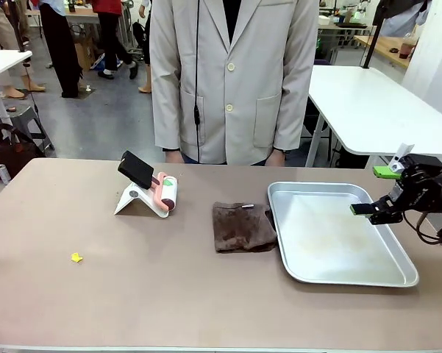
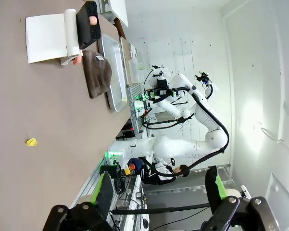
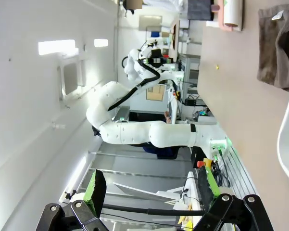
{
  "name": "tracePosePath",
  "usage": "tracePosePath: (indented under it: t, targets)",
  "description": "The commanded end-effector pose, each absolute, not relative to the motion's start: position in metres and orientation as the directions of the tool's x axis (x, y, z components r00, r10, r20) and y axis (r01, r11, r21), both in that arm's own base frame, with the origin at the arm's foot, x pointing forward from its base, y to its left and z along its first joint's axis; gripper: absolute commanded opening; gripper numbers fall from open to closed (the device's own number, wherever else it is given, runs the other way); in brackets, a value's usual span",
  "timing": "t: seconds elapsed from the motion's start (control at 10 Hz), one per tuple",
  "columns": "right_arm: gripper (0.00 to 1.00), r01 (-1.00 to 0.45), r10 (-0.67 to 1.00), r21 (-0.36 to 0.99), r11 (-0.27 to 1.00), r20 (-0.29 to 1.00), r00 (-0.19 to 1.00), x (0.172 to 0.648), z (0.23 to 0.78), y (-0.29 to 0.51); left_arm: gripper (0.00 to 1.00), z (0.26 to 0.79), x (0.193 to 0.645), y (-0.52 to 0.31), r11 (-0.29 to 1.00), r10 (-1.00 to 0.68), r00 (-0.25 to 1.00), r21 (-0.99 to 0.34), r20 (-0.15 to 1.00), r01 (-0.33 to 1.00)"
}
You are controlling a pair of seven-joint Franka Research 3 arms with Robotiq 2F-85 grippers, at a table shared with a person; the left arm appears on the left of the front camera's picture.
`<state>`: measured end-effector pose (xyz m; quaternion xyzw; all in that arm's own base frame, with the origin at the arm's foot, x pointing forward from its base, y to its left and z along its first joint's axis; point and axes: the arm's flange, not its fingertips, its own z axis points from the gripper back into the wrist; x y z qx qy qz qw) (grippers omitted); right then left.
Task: Clean the surface of the table.
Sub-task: Return the Lint Roller and towel to their original positions.
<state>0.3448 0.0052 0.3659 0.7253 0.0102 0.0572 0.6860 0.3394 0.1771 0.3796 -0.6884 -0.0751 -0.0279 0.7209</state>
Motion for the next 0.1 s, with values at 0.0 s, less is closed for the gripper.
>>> tracePosePath:
  t: [0.0]
  targets:
    - [1.0, -0.05, 0.1, 0.997, -0.057, 0.056, 0.993, 0.3442, 0.3698, 0.0065, 1.0, 0.3815, 0.3346, 0.1751, 0.06, 0.06, 0.988, -0.989, 0.142, 0.138]
